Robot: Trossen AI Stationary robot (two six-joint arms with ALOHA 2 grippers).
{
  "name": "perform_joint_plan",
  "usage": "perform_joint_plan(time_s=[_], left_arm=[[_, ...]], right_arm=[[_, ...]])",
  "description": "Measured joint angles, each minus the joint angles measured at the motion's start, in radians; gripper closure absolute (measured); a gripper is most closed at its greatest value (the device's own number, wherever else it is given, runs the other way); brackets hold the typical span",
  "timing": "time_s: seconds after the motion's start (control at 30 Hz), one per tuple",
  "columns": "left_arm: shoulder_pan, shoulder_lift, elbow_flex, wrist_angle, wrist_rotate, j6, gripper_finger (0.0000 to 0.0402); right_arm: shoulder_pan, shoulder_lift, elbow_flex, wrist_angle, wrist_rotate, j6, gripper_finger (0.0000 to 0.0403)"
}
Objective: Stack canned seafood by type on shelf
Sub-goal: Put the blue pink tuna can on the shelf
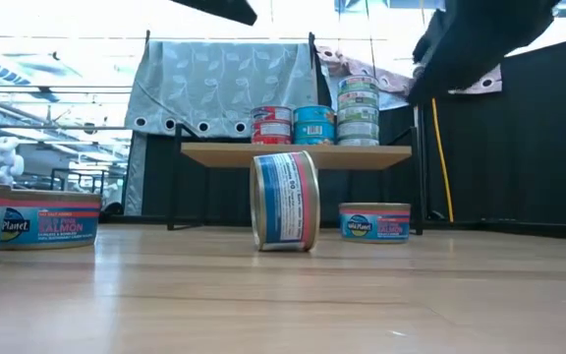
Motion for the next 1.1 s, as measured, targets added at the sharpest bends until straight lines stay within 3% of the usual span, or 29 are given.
perform_joint_plan(time_s=[0.2,0.37,0.47,0.67,0.83,0.97,1.1], left_arm=[[0.051,0.054,0.020,-0.015,-0.036,0.210,0.0104],[0.072,0.103,0.026,0.013,-0.137,0.455,0.0100],[0.065,0.109,0.025,0.039,-0.198,0.512,0.0100],[0.046,0.106,0.032,0.059,-0.252,0.180,0.0100],[0.095,0.106,0.053,0.047,-0.224,-0.388,0.0100],[0.092,0.106,0.054,0.044,-0.236,-0.853,0.0100],[0.050,0.117,0.053,0.003,-0.354,-1.049,0.0100]], right_arm=[[0.010,0.028,-0.094,0.245,0.067,0.113,0.0403],[0.010,0.057,-0.103,0.233,0.117,0.193,0.0403],[0.012,0.062,-0.104,0.229,0.110,0.196,0.0400],[0.036,0.063,-0.103,0.204,0.108,0.170,0.0367],[0.036,0.063,-0.103,0.187,0.113,0.132,0.0329],[0.019,0.063,-0.103,0.235,0.207,0.176,0.0297],[-0.004,0.063,-0.103,0.309,0.262,0.214,0.0262]])
